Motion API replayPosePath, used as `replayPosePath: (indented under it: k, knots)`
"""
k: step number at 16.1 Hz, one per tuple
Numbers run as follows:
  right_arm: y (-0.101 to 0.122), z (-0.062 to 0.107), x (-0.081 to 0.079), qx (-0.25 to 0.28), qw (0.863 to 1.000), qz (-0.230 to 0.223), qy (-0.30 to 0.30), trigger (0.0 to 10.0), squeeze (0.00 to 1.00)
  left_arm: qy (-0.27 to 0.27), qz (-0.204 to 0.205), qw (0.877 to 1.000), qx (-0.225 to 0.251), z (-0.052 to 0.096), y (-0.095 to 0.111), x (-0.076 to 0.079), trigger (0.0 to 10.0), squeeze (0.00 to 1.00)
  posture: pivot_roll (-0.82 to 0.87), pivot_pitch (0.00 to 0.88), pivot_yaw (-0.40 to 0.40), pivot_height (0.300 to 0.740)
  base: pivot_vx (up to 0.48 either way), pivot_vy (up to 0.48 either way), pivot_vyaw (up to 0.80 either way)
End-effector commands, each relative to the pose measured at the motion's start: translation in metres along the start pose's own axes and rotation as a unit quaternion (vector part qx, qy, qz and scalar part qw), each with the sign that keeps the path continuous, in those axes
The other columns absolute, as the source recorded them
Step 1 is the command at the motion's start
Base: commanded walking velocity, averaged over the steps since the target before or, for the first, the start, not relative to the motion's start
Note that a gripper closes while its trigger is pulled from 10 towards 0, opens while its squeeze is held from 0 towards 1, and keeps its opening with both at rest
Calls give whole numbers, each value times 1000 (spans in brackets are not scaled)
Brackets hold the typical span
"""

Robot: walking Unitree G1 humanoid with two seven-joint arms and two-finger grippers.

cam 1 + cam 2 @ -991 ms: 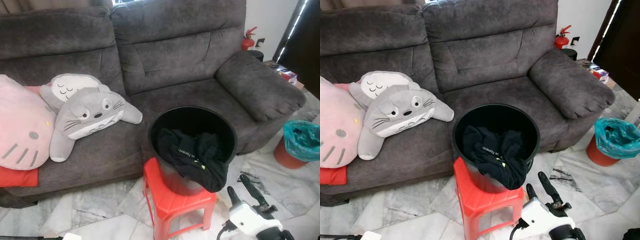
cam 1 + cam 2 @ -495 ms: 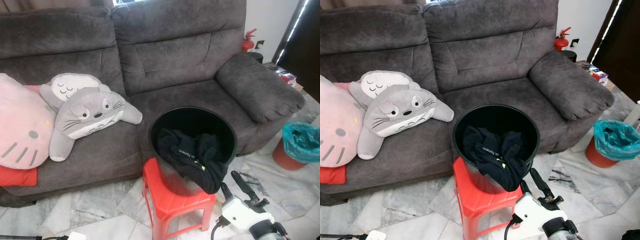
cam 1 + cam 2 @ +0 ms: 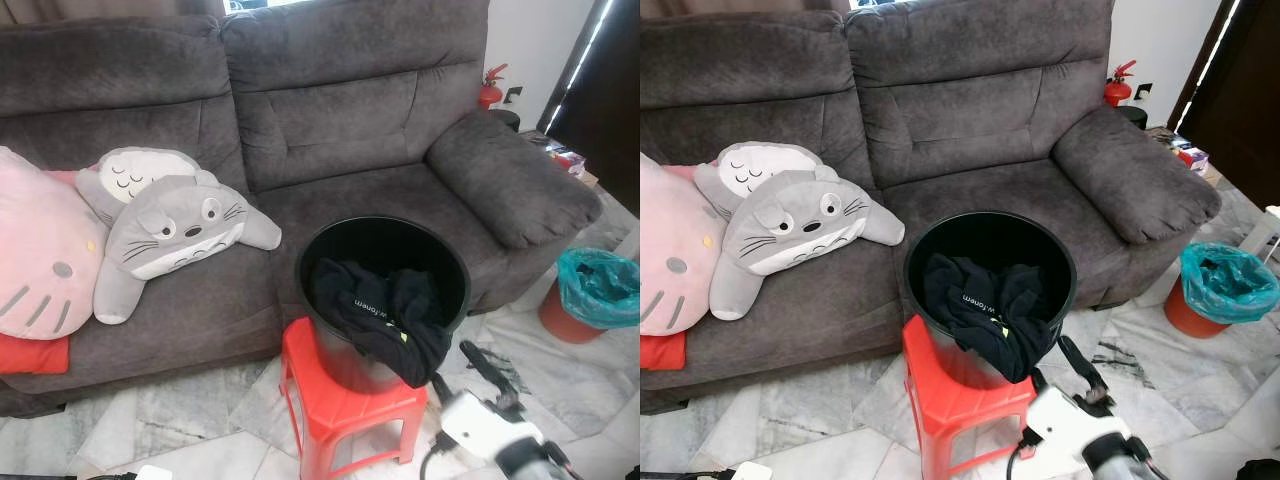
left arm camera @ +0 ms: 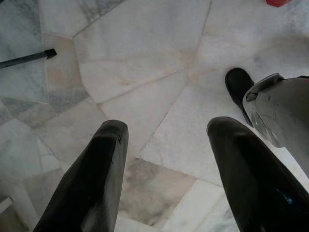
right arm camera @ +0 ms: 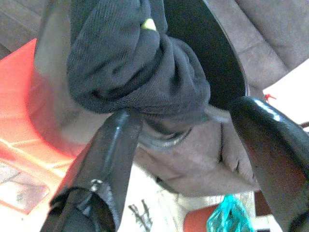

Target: Hang hanger

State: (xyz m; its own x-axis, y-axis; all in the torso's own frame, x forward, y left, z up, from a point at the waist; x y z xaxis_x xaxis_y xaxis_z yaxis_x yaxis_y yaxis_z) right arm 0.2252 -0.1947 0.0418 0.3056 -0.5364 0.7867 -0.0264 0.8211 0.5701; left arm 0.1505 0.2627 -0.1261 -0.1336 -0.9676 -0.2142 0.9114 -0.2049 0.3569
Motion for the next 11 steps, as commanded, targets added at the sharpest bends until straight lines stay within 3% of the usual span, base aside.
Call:
replayPosePath:
  k: [1, 2, 3, 6, 10, 11]
  knots:
    - [0, -2, -1, 0, 1000, 7, 10, 10000, 867, 5, 3, 1000, -8, 1, -4, -3, 10000, 0, -239, 0, 25, 740, 0, 0, 0]
    - [1, -5, 0, 4, 1000, 13, 12, 10000, 188, 5, 3, 1000, -8, 1, -3, -3, 10000, 0, -239, 0, 25, 740, 0, 0, 0]
    - [3, -10, 1, 8, 1000, 22, 18, 10000, 0, 5, 5, 1000, -7, 0, -3, -3, 10000, 0, -230, 0, 20, 740, 0, 0, 0]
    - [3, -11, -7, 8, 999, 31, 43, 10000, 0, 4, 8, 1000, -9, 0, -4, -2, 10000, 0, -226, 0, 16, 740, 0, 0, 0]
    - [-1, -10, -5, 0, 999, 31, 39, 9961, 0, 2, 4, 1000, -11, 0, -5, -1, 10000, 0, -233, 0, 19, 740, 0, 0, 0]
    - [1, -11, -2, 3, 999, 27, 35, 2431, 0, 2, 4, 1000, -10, 0, -4, -1, 10000, 0, -233, 0, 20, 740, 0, 0, 0]
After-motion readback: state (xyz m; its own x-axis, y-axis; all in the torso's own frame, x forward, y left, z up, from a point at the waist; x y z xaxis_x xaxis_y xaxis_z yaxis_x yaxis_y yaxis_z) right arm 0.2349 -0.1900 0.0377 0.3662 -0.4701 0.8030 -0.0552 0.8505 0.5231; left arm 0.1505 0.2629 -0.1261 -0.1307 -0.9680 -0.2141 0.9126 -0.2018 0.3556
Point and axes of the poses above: a point about 5 cm out from each wrist's last joint towards the gripper, its own z axis pointing back from the gripper into the wrist, its own y axis along the axis of the wrist's last joint, x = y × z, the point moved 4 cm from there along -z, pointing out of the wrist towards the gripper, and after that the axes turned 3 degrees about z, right-handed, at the moved point
